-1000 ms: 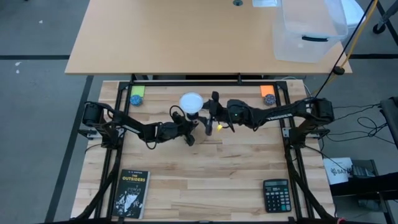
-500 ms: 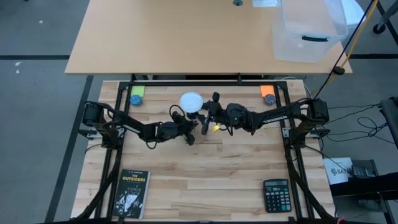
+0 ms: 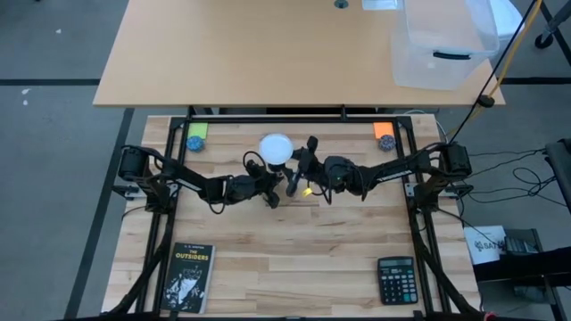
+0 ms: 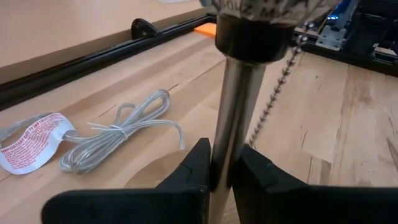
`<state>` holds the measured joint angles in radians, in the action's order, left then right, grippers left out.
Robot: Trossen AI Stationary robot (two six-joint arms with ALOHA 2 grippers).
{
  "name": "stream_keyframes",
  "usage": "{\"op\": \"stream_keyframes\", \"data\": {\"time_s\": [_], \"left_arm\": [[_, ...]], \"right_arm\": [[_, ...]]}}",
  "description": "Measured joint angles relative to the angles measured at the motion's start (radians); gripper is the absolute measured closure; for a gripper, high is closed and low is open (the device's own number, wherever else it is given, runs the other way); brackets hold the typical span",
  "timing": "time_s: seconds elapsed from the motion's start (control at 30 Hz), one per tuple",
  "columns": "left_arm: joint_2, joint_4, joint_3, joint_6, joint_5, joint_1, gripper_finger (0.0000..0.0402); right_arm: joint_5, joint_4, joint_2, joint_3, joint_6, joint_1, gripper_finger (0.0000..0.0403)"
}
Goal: Screw lightbulb
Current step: Insert the lightbulb on the lamp
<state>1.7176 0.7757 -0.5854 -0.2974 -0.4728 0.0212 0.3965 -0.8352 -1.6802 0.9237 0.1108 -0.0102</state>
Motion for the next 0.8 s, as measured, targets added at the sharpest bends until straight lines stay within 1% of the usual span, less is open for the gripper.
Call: {"op": "stream_keyframes", "data": {"time_s": [0.23,0.33,0.4,0.5,0.63,0.7,0.8], "left_arm": [[0.000,0.005,0.001,-0.013,-0.018,-0.001,0.0364],[0.000,0.005,0.001,-0.013,-0.017,-0.001,0.0364],[0.000,0.005,0.001,-0.012,-0.017,-0.001,0.0364],[0.000,0.005,0.001,-0.009,0.010,-0.001,0.0364],[0.000,0.010,0.001,-0.002,0.059,0.001,0.0360],[0.000,0.027,0.001,-0.010,0.094,-0.002,0.0343],[0.000,0.049,0.002,-0.019,0.113,-0.013,0.0306]], "right_arm": [[-0.003,-0.002,0.005,0.000,0.066,0.005,0.0174],[-0.006,0.038,0.034,0.000,0.082,0.015,0.0153],[-0.007,0.097,0.066,0.000,0.094,0.023,0.0144],[-0.013,0.237,0.126,0.000,0.114,0.029,0.0141],[-0.010,0.404,0.201,0.000,0.148,0.034,0.0149],[-0.009,0.467,0.235,0.000,0.178,0.038,0.0152],[-0.009,0.530,0.276,0.000,0.226,0.044,0.0156]]}}
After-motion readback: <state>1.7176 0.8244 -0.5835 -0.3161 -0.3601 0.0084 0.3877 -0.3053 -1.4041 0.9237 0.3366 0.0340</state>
